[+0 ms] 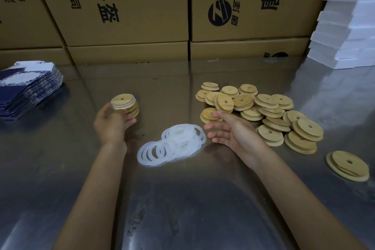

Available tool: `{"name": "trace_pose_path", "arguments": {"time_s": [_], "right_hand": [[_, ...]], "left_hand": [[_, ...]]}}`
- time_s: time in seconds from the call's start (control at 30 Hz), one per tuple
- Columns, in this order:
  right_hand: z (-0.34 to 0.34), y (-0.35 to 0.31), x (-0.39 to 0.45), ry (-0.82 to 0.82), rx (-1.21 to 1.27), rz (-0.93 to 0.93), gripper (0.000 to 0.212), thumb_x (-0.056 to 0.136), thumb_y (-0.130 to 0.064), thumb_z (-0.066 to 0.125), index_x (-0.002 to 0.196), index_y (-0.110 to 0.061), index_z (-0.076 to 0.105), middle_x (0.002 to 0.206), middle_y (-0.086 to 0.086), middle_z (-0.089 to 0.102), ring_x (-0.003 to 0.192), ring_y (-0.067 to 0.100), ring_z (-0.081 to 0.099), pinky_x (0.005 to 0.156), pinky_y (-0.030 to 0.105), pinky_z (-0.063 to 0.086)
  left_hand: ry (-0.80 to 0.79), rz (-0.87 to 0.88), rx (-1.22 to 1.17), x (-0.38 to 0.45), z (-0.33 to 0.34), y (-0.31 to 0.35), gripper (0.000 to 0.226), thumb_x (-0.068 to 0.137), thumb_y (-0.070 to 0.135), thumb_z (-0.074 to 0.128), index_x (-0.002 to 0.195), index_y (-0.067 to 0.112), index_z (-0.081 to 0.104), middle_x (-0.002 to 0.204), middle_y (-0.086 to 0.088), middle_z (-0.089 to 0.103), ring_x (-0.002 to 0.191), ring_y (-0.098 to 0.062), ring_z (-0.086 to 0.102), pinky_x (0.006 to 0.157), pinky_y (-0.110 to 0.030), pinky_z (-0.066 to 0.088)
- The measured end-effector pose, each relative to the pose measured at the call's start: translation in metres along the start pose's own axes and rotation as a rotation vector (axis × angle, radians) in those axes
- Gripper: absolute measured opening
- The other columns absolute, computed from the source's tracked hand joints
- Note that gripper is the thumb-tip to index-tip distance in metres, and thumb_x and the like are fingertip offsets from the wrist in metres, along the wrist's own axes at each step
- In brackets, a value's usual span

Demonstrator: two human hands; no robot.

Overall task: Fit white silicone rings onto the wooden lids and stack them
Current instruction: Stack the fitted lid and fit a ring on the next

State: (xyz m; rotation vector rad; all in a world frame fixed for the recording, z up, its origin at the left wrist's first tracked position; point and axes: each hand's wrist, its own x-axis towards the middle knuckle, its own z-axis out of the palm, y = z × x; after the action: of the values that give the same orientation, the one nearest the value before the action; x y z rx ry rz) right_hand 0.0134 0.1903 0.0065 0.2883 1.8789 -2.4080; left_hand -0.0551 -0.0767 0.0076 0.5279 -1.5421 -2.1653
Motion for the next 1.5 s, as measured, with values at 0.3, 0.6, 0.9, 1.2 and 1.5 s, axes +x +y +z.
{"name": "trace_pose_path", "arguments": {"time_s": [0.3, 0.6, 0.9, 1.2, 1.5], "right_hand": [[-0.005, 0.009, 0.006, 0.328, -0.673, -0.4, 0.022, 0.095, -0.009, 0.054, 0.111, -0.018, 0.067, 0.101, -0.001, 0.073, 0.096, 0.014, 0.064, 0.084, 0.027, 0.049], [-0.014, 0.021, 0.013, 0.12, -1.229, -0.48, 0.046, 0.102, -0.026, 0.048, 0.147, -0.022, 0.047, 0.154, -0.006, 0.044, 0.142, 0.017, 0.034, 0.117, 0.038, 0.025], [-0.015, 0.017, 0.014, 0.325, -1.177, -0.441, 0.041, 0.095, -0.033, 0.06, 0.135, -0.022, 0.061, 0.119, -0.002, 0.051, 0.119, 0.019, 0.04, 0.102, 0.034, 0.039], [-0.014, 0.013, 0.011, 0.286, -1.197, -0.279, 0.049, 0.09, -0.045, 0.058, 0.133, -0.023, 0.06, 0.13, -0.004, 0.048, 0.129, 0.018, 0.035, 0.111, 0.039, 0.029], [-0.011, 0.007, 0.008, 0.195, -0.826, -0.268, 0.032, 0.085, -0.024, 0.073, 0.105, -0.028, 0.048, 0.093, -0.008, 0.059, 0.088, 0.019, 0.06, 0.081, 0.037, 0.048]], "left_hand": [[0.015, 0.071, 0.068, -0.007, 0.007, -0.001, 0.033, 0.092, -0.002, 0.043, 0.121, 0.014, 0.044, 0.089, -0.009, 0.058, 0.06, -0.014, 0.058, 0.046, -0.019, 0.051], [-0.262, 0.33, 0.469, -0.053, 0.035, -0.013, 0.027, 0.09, 0.01, 0.043, 0.108, 0.027, 0.055, 0.088, -0.001, 0.059, 0.068, -0.018, 0.056, 0.072, -0.043, 0.053], [-0.472, 0.555, 0.684, -0.079, 0.044, -0.027, 0.025, 0.091, 0.009, 0.049, 0.11, 0.023, 0.057, 0.08, 0.009, 0.057, 0.07, -0.005, 0.053, 0.065, -0.019, 0.043], [-0.531, 0.555, 0.854, -0.07, 0.039, -0.025, 0.02, 0.091, 0.009, 0.051, 0.097, 0.02, 0.066, 0.093, 0.009, 0.058, 0.091, -0.014, 0.054, 0.079, -0.027, 0.043], [-0.626, 0.445, 1.072, -0.066, 0.033, -0.022, 0.015, 0.092, 0.027, 0.055, 0.093, 0.029, 0.07, 0.103, 0.008, 0.058, 0.11, -0.019, 0.048, 0.102, -0.043, 0.038]]}}
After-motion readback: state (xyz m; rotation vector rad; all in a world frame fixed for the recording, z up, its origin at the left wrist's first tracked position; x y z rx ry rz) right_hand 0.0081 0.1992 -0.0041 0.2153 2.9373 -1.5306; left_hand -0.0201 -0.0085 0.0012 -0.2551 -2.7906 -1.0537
